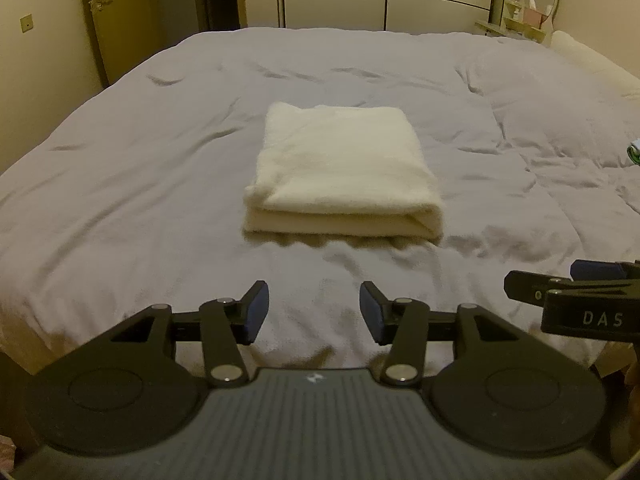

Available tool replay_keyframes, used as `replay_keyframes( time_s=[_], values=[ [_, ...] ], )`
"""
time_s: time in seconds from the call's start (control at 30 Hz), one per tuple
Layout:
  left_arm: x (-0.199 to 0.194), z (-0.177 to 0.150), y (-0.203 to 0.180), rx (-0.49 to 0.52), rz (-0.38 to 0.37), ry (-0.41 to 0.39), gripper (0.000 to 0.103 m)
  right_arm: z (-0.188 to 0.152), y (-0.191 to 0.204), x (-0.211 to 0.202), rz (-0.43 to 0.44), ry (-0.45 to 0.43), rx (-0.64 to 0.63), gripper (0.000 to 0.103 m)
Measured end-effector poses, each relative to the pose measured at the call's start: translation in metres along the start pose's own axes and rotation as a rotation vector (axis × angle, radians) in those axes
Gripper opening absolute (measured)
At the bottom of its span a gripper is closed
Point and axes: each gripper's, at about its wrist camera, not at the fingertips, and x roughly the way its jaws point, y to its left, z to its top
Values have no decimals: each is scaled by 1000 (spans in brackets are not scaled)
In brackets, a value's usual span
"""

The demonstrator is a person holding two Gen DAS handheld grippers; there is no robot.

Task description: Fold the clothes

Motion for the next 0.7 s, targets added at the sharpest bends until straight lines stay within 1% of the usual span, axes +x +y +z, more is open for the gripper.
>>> replay_keyframes(
  time_s=[0.13, 0.17, 0.2, 0.23, 0.43, 0.7],
  values=[
    [-2, -2, 1, -6, -10, -3, 46, -1, 3, -4, -8, -7, -10, 92],
    [-2, -3, 1, -7, -11, -4, 46, -2, 4, -5, -11, -9, -13, 94],
    [-2, -3, 2, -8, -12, -5, 46, -2, 5, -6, -13, -13, -17, 99],
    [-2, -3, 3, -9, -12, -7, 46, -2, 6, -7, -16, -18, -25, 99],
    [2, -3, 8, -17, -8, -5, 47, 0, 15, -7, -14, -29, -60, 99],
    [28, -2, 16, -25, -1, 39, 49, 3, 16, 16, -12, 18, -72, 99]
  ],
)
